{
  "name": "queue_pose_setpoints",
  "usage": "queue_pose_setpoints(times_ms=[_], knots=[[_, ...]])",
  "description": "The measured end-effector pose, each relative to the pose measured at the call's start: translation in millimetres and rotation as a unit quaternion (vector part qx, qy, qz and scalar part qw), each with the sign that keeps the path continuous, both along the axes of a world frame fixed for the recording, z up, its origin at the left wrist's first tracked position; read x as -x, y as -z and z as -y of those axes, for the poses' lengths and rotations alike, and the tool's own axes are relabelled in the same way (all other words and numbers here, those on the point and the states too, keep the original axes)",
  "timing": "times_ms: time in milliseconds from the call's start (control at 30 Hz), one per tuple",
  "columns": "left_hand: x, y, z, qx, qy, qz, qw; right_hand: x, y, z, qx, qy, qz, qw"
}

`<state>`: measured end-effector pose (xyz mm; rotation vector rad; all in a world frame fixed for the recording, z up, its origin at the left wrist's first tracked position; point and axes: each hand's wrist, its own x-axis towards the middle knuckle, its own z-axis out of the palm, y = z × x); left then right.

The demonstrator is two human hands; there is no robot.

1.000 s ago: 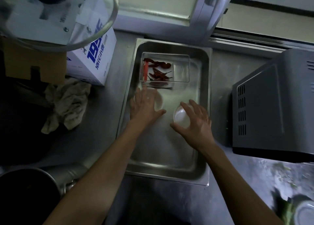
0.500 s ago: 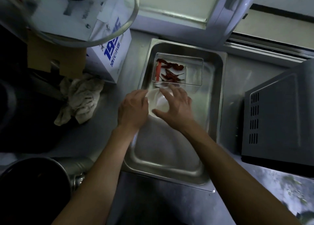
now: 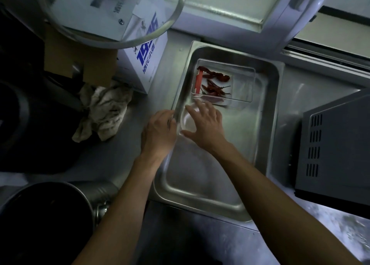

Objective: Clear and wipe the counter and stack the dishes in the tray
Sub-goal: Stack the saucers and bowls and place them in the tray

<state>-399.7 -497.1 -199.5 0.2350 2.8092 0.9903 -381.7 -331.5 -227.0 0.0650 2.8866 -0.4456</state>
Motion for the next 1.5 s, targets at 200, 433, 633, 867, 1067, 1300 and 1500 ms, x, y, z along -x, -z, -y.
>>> queue_pose_setpoints(times_ms=[200,433,633,867,1067,1300,1500], knots=[[-6,-10,-3,0.010,0.008,-0.003,1.000,-3,-3,-1,-0.001,-0.008,0.030,1.000],[-28,-10,-2,0.018,0.064,-0.003,0.998,-57,-28,-10,0.004,0.067,-0.029,0.997],[-66,-20,-30,0.030,0.168,-0.012,0.985,-133,-51,-27,0.000,0.147,-0.020,0.989],[-115,-32,-61,0.094,0.290,-0.075,0.950,-206,-72,-48,0.008,0.203,-0.051,0.978],[-165,-35,-86,0.117,0.360,-0.090,0.921,-281,-75,-64,0.028,0.244,-0.096,0.964],[-265,-48,-129,0.130,0.426,-0.104,0.889,-412,-73,-88,0.074,0.326,-0.154,0.930],[-355,-55,-171,0.133,0.476,-0.115,0.862,-526,-73,-116,0.052,0.385,-0.172,0.905]])
